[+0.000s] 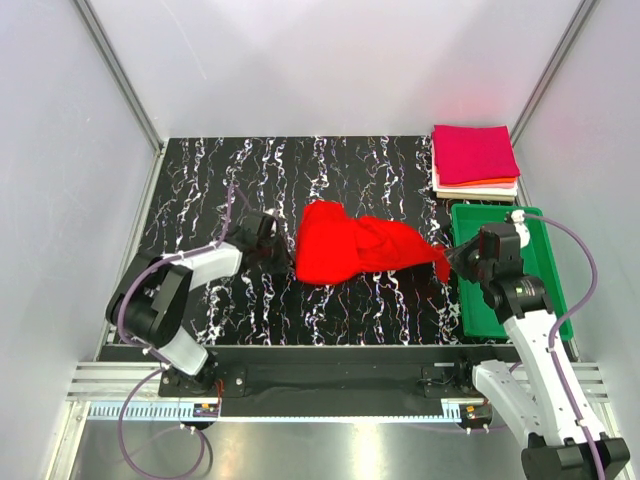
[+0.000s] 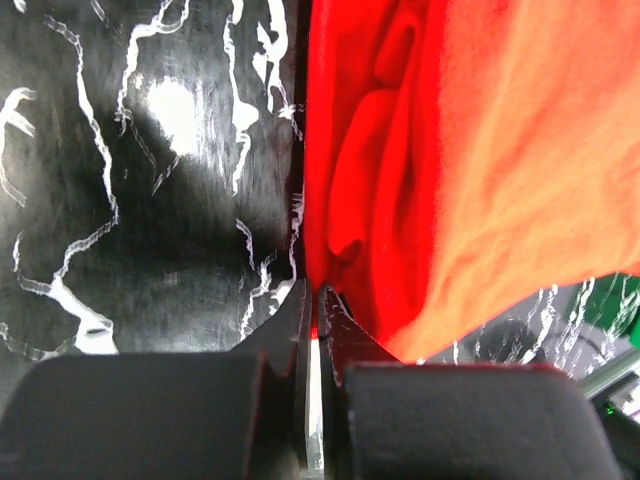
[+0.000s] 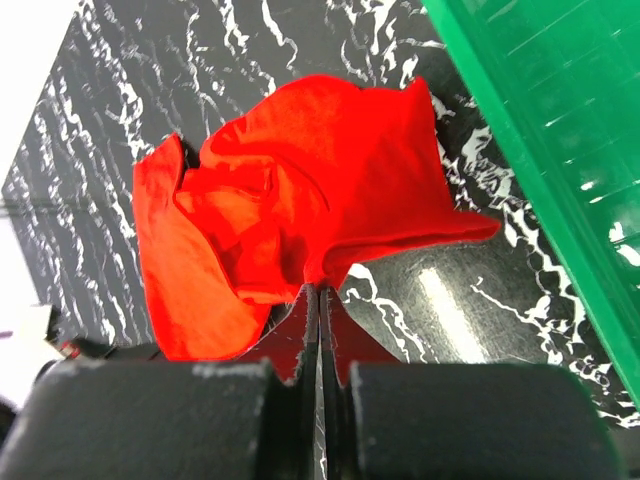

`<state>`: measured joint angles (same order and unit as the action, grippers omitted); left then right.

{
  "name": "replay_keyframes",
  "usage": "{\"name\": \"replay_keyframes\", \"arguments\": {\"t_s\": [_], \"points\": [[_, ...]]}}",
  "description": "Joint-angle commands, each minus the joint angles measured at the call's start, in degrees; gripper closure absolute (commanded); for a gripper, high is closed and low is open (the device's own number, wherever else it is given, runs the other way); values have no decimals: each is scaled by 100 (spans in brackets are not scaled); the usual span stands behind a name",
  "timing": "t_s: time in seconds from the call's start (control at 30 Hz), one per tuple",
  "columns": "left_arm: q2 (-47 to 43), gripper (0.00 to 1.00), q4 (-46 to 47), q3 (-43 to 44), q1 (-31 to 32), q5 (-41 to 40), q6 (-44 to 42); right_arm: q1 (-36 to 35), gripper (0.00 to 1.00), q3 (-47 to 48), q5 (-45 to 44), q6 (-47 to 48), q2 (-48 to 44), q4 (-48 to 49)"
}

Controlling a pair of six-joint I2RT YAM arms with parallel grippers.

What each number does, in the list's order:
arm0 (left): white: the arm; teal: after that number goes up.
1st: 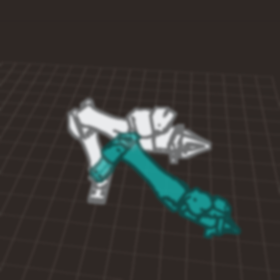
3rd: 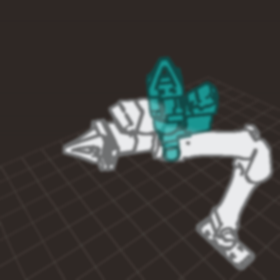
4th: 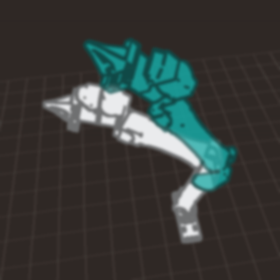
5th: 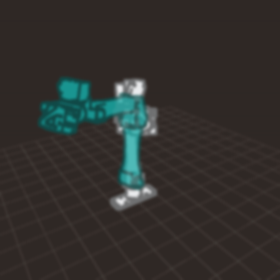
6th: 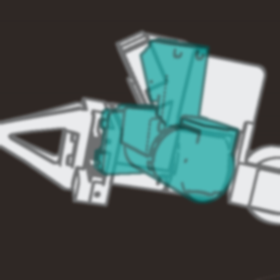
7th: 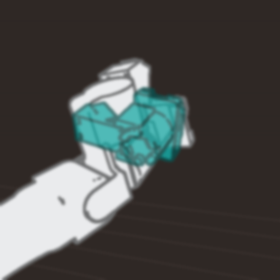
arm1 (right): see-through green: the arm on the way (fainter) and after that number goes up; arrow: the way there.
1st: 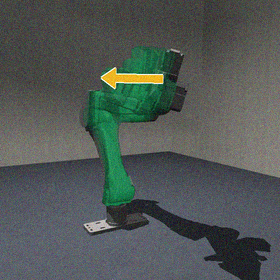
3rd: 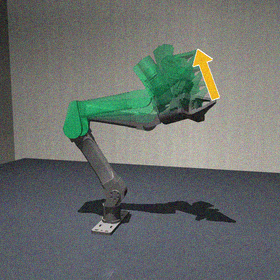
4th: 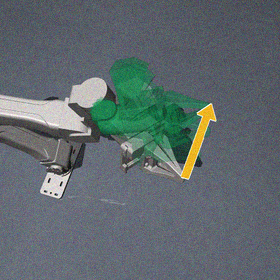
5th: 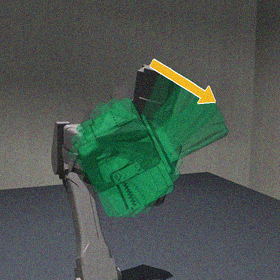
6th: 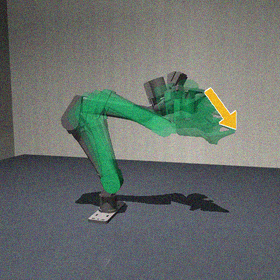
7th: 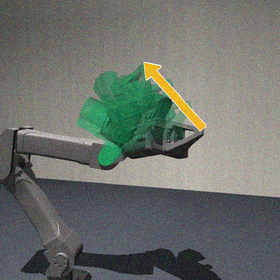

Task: Fold and stack the t-shirts
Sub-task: Flatten the tshirt out

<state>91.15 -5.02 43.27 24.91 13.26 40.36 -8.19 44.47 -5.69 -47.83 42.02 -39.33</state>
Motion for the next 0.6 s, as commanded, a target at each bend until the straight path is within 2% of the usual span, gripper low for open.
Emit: {"name": "replay_keyframes", "arguments": {"t_s": [0.0, 0.1, 0.13, 0.17, 0.23, 0.27, 0.37, 0.47, 0.57], "points": [[-755, 100, -814, 848, -205, -85, -282, 10, 100, 684, -414, -16, 436, 119], [-1503, 100, -1895, 1963, -434, -577, -632, 19, 100, 1834, -721, 230, 1114, -13], [-1704, 100, -2220, 2341, -477, -909, -730, 19, 100, 2499, -810, 283, 1272, -196], [-1785, 100, -2876, 3145, -556, -1078, -827, 36, 100, 2845, -889, 405, 1561, -311], [-1934, 100, -3433, 3905, -653, -1446, -1091, 98, 100, 3809, -1012, 529, 1817, -592], [-1987, 100, -3854, 4544, -732, -1562, -1161, 107, 100, 4067, -1065, 643, 2001, -846], [-2128, 100, -4505, 5531, -829, -2054, -1355, 159, 100, 4763, -1241, 845, 2187, -1199], [-2251, 100, -4771, 5903, -873, -2073, -1434, 168, 100, 5027, -1373, 977, 2197, -1436], [-2409, 100, -4798, 5816, -882, -1976, -1434, 177, 100, 5002, -1391, 1030, 2048, -1463]]}}
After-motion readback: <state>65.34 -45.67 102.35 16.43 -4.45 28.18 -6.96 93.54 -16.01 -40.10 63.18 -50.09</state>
